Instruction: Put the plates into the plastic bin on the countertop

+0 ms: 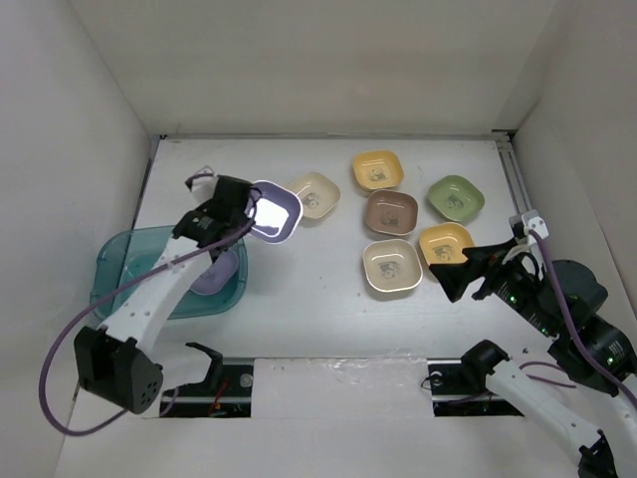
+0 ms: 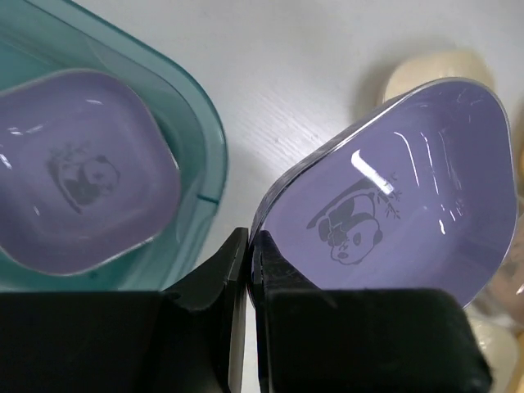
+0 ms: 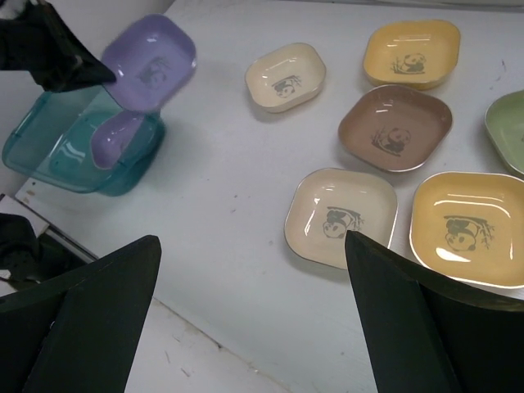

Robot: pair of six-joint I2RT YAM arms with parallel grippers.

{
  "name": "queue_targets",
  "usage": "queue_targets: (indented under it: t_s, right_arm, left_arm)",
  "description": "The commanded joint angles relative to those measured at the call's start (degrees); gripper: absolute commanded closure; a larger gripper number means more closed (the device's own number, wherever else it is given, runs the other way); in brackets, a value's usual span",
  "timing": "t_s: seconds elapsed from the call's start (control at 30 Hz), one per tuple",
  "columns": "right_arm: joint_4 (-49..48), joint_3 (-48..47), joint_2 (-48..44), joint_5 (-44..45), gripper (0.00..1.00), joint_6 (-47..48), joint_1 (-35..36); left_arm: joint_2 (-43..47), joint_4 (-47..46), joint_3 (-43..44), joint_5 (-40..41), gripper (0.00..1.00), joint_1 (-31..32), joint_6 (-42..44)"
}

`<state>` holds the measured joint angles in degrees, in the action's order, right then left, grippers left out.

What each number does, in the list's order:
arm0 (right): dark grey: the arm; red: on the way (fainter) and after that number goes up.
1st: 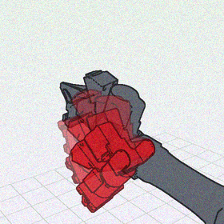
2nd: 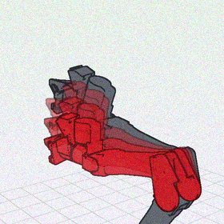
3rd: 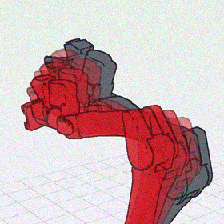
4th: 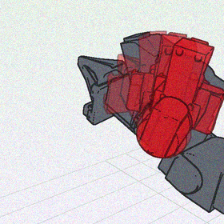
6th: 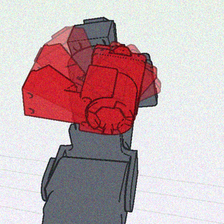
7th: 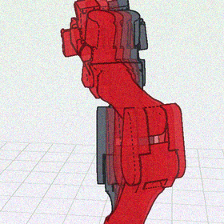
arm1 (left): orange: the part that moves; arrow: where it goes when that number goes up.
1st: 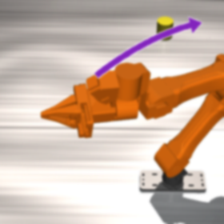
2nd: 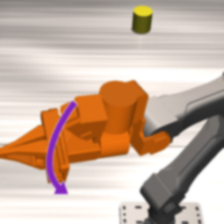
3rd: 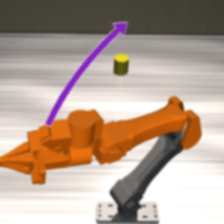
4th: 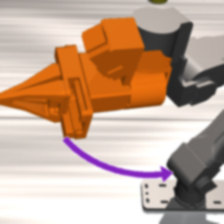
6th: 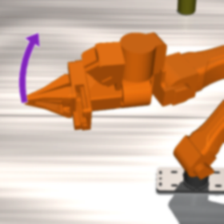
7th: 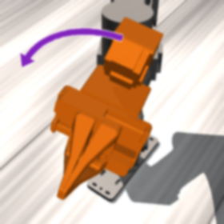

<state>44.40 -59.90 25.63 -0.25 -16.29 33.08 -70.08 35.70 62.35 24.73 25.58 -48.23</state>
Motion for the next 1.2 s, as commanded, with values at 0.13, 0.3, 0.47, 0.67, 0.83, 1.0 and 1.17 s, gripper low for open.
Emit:
queue_targets:
  t_s: [0.13, 0.3, 0.47, 0.67, 0.83, 1.0, 1.17]
  right_arm:
    - [-3.97, -1.53, 1.0, -1.68, 0.0, 0.12, 0.32]
    - [-3.97, -2.06, 1.0, -1.68, 0.0, 1.35, 0.32]
    - [-4.49, -2.06, -0.23, -2.3, 0.0, 1.35, 0.32]
    - [-4.5, -2.06, -1.37, -2.3, 0.0, 1.88, 0.32]
    - [-4.5, -2.06, -1.98, -2.3, 0.0, 2.41, 0.32]
    - [-4.5, -2.06, -1.98, -2.3, 0.0, 2.41, 0.32]
    - [-4.5, -2.06, -1.46, -2.3, 0.0, 2.41, 0.32]
  left_arm:
    - [9.17, -1.5, -4.5, -13.45, 1.0, -32.13, 13.76]
    - [11.02, 0.94, -5.49, -18.41, 1.0, -39.56, 15.88]
    - [6.81, 3.58, -2.68, -15.31, 1.0, -40.09, 20.53]
    - [3.9, 5.08, -2.67, -15.95, 1.0, -40.09, 22.04]
    - [3.9, 5.6, -2.67, -15.25, 0.84, -40.09, 21.42]
    - [8.11, 6.84, -2.06, -12.17, 0.0, -40.09, 19.14]
    - [14.88, 4.21, -0.83, -19.87, 0.0, -40.09, 20.89]
